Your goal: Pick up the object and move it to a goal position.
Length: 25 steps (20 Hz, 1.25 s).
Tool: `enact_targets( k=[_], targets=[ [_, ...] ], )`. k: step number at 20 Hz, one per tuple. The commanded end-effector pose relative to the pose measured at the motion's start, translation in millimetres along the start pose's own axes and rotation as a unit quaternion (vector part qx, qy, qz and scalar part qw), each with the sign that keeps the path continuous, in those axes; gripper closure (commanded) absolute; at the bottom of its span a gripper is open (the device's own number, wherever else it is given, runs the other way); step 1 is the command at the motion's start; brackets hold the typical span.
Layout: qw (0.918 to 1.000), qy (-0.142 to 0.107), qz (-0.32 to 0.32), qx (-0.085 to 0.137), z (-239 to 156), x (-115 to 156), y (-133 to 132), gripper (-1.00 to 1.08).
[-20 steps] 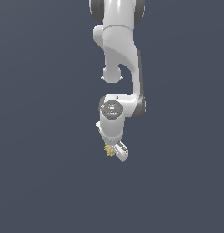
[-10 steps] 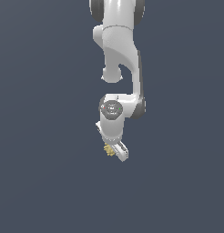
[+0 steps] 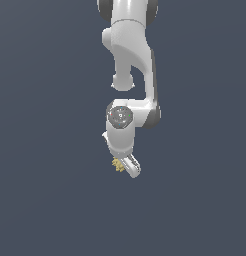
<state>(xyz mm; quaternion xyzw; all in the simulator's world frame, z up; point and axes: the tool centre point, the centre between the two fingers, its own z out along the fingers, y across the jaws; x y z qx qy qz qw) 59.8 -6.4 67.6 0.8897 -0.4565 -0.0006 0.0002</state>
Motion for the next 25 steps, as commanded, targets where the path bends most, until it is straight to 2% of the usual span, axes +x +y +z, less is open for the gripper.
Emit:
enact_targets(
  k=[1, 14, 25],
  targets=[
    [1.0000, 0.001, 0.000, 0.000, -15, 7, -3, 1.08],
    [1.0000, 0.001, 0.000, 0.000, -105, 47, -20, 1.08],
    [1.0000, 0.000, 0.000, 0.000, -125, 57, -26, 1.08]
  ],
)
